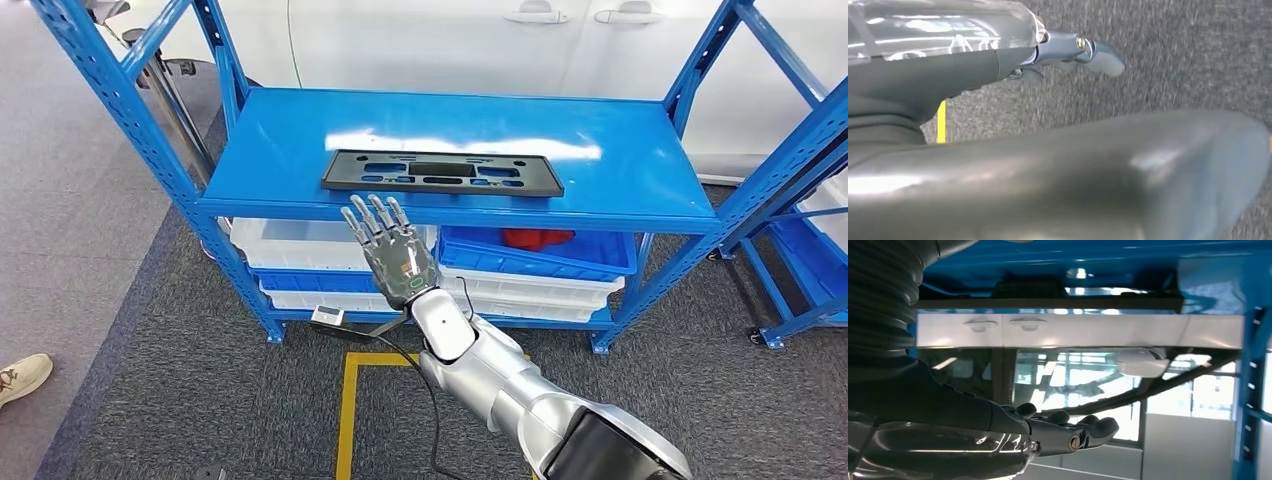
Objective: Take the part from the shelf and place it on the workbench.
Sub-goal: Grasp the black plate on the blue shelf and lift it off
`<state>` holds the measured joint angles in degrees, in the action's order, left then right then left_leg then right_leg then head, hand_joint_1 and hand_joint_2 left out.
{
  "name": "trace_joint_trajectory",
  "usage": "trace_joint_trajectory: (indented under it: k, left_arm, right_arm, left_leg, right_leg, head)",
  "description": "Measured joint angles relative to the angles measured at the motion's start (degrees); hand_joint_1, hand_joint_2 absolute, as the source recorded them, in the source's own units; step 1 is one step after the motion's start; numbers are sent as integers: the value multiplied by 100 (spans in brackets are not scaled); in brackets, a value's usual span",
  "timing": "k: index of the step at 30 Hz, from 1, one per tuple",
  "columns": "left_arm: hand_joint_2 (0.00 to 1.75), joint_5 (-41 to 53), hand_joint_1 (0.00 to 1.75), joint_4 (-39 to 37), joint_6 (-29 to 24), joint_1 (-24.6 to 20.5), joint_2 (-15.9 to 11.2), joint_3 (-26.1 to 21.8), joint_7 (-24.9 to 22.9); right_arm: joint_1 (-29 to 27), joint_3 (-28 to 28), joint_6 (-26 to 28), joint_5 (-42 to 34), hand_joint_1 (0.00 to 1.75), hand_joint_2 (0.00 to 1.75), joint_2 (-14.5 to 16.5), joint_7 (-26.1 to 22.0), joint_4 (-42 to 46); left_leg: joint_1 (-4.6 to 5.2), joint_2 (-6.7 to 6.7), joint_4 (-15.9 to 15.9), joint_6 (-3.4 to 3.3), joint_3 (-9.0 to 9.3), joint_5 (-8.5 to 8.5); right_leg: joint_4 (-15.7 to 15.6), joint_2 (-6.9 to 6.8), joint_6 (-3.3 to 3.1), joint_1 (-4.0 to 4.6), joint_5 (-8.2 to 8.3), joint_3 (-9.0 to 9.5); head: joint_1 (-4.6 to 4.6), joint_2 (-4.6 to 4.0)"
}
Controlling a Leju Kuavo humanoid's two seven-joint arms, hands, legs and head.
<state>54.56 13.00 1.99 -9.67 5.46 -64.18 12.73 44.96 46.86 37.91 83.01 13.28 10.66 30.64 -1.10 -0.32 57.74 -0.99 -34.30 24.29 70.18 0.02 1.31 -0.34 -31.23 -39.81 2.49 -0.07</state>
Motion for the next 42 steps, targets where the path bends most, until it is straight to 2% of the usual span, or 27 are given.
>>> trace_joint_trajectory:
  k: [1,2,3,5,7,9,11,13,16,17,18,19,20,21,22,23,27,29,31,32,33,34,36,37,38,39,42]
  left_arm:
    - [0,15,0,0,10,-3,0,-3,-1]
    - [0,29,0,-1,22,-3,1,-4,-1]
    - [0,45,0,-1,33,-2,2,-6,-2]
    - [0,79,0,-5,47,-4,11,-8,-3]
    - [0,106,0,-12,52,-14,22,-8,-3]
    - [0,120,0,-16,49,-23,26,-8,-4]
    - [0,122,0,-17,46,-28,25,-8,-7]
    - [0,122,0,-17,46,-35,23,-8,-6]
    - [0,122,0,-22,45,-20,27,-8,-6]
    - [0,121,0,-24,45,-12,27,-8,-7]
    - [0,120,0,-26,46,-7,27,-9,-7]
    - [0,118,0,-26,46,-6,26,-9,-7]
    - [0,116,0,-26,48,-8,24,-10,-7]
    - [0,114,0,-26,49,-13,22,-10,-7]
    - [0,113,0,-26,50,-21,21,-10,-7]
    - [0,113,0,-26,52,-25,21,-10,-6]
    - [0,112,0,-26,69,-20,26,-10,-8]
    - [0,106,0,-26,79,-30,29,-11,-7]
    - [0,96,0,-26,80,-36,28,-12,-7]
    - [0,91,0,-26,80,-31,28,-13,-7]
    - [0,91,0,-26,80,-21,28,-13,-7]
    - [0,91,0,-26,78,-10,30,-14,-7]
    - [0,90,0,-27,65,6,35,-15,-5]
    - [0,89,0,-28,55,5,38,-15,-3]
    - [0,89,0,-28,46,2,38,-15,-2]
    - [0,89,0,-28,39,-1,38,-15,0]
    - [0,90,0,-28,30,-2,37,-15,1]
  right_arm:
    - [44,14,10,45,0,175,-6,142,-170]
    - [78,23,14,92,0,175,-12,278,-332]
    - [110,28,15,135,0,175,-19,418,-476]
    - [193,32,25,212,0,175,-25,678,-702]
    - [284,33,45,261,0,175,-27,856,-865]
    - [334,33,63,284,0,175,-33,923,-984]
    - [346,32,73,298,0,175,-40,946,-1061]
    - [372,31,80,304,0,175,-40,956,-1112]
    - [389,31,84,306,0,175,-37,956,-1181]
    - [383,31,84,306,0,175,-37,956,-1206]
    - [379,31,84,307,0,175,-37,956,-1228]
    - [376,28,85,314,0,175,-37,954,-1242]
    - [377,24,86,322,0,175,-37,950,-1252]
    - [380,16,88,331,0,175,-37,946,-1259]
    - [385,9,92,339,0,175,-36,939,-1266]
    - [389,2,96,341,0,175,-36,927,-1272]
    - [398,-17,105,341,0,175,-31,881,-1285]
    - [403,-33,106,341,0,175,-28,863,-1288]
    - [380,-39,105,341,0,175,-28,842,-1304]
    - [360,-42,104,343,0,175,-28,833,-1315]
    - [342,-47,104,348,0,175,-28,827,-1325]
    - [332,-56,104,354,0,175,-26,822,-1333]
    - [331,-80,103,374,0,175,-22,817,-1338]
    - [336,-90,104,383,0,175,-19,816,-1340]
    - [337,-97,104,391,0,175,-16,816,-1342]
    - [334,-102,105,398,0,175,-14,814,-1345]
    - [331,-133,113,410,0,175,-4,807,-1344]
  left_leg:
    - [5,0,1,-6,1,3]
    - [8,-4,4,-9,5,7]
    - [11,-8,9,-7,11,12]
    - [14,-15,25,13,24,31]
    - [36,-14,46,57,19,56]
    - [51,-10,39,112,18,69]
    - [45,-4,49,174,29,99]
    - [38,0,350,236,-99,269]
    - [20,1,1409,301,-649,687]
    - [15,1,1606,313,-777,698]
    - [12,1,1588,317,-800,597]
    - [11,1,1342,311,-706,397]
    - [10,3,941,297,-531,152]
    - [21,4,566,273,-347,-9]
    - [31,3,267,238,-200,-97]
    - [44,1,101,204,-120,-111]
    - [27,-6,0,73,-53,-45]
    - [7,-2,-32,17,-8,-30]
    - [11,-2,-28,-11,13,4]
    - [12,-4,-24,-13,30,24]
    - [13,-8,-19,-9,57,51]
    - [12,-13,-13,1,96,83]
    - [17,-21,-1,37,187,163]
    - [26,-23,11,63,211,200]
    - [34,-23,16,91,219,225]
    - [39,-22,12,125,219,242]
    - [28,-9,19,224,245,309]
  right_leg:
    - [322,0,4,-1,-91,-169]
    - [462,0,2,-1,-78,-257]
    - [367,0,-9,0,46,-233]
    - [-356,-1,-63,9,463,68]
    - [-1012,-4,-113,37,697,353]
    - [-1170,1,-142,64,694,419]
    - [-1204,8,-190,40,701,451]
    - [-1250,2,-251,6,701,505]
    - [-1253,-2,-305,14,658,548]
    - [-1251,1,-309,18,640,564]
    - [-1247,7,-306,19,621,586]
    - [-1243,12,-297,18,596,619]
    - [-1238,17,-281,17,565,659]
    - [-1233,20,-260,26,535,689]
    - [-1223,22,-234,35,510,704]
    - [-1218,22,-205,44,493,708]
    - [-1146,16,-87,47,404,685]
    - [-647,14,-40,30,160,437]
    - [165,13,-15,13,-124,-39]
    - [434,13,-6,3,-153,-229]
    - [486,12,-2,-6,-57,-317]
    - [292,12,-2,-15,152,-278]
    - [-504,11,-22,-24,653,35]
    - [-853,11,-40,-17,790,177]
    - [-1064,14,-59,-7,843,261]
    - [-1135,21,-85,9,815,287]
    - [-1188,39,-187,1,771,345]
  head:
    - [0,0]
    - [0,0]
    - [0,0]
    - [0,0]
    - [0,0]
    - [1,1]
    - [2,1]
    - [2,1]
    - [2,0]
    - [2,0]
    - [2,0]
    - [2,0]
    - [2,0]
    - [2,0]
    - [2,1]
    - [1,1]
    - [1,1]
    - [1,0]
    - [1,0]
    - [1,0]
    - [1,0]
    - [1,0]
    - [1,0]
    - [1,1]
    - [1,1]
    - [1,1]
    - [1,1]
